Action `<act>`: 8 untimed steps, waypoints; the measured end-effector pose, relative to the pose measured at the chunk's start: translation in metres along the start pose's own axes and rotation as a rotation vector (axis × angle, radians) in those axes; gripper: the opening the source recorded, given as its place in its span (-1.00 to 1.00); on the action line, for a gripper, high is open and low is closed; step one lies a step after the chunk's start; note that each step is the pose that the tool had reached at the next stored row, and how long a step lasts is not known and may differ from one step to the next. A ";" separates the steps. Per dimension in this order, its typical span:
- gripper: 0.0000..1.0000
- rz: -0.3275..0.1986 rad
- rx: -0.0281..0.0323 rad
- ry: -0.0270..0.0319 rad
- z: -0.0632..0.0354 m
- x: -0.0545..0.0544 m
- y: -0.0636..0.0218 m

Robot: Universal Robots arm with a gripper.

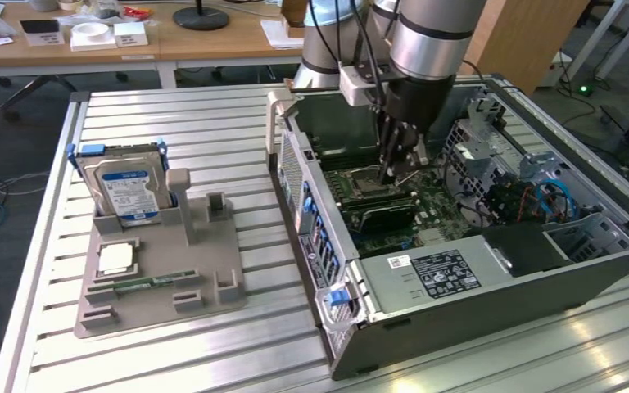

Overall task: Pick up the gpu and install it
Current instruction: 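Press down on the gpu until it lock into place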

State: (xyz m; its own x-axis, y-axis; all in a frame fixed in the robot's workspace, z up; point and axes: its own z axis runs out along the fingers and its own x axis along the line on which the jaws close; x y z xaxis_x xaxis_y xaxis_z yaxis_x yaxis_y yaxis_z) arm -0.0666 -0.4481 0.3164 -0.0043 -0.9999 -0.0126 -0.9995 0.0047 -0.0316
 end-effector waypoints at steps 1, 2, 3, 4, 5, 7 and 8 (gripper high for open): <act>-0.79 0.000 0.0002 0.0000 -0.0032 0.000 -0.0001; -0.79 0.000 0.0002 0.0000 -0.0064 0.000 -0.0002; -0.79 0.000 0.0005 0.0000 -0.0096 -0.001 -0.0003; -0.79 0.000 0.0014 -0.0001 -0.0193 -0.001 -0.0006; -0.79 0.000 0.0026 0.0000 -0.0307 -0.002 -0.0010; -0.79 0.000 0.0047 0.0000 -0.0423 -0.003 -0.0013; -0.79 0.000 0.0047 0.0000 -0.0423 -0.003 -0.0013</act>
State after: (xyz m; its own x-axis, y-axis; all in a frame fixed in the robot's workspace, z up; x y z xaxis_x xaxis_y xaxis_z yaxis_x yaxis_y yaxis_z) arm -0.0666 -0.4452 0.3588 -0.0042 -0.9999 -0.0126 -0.9993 0.0047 -0.0362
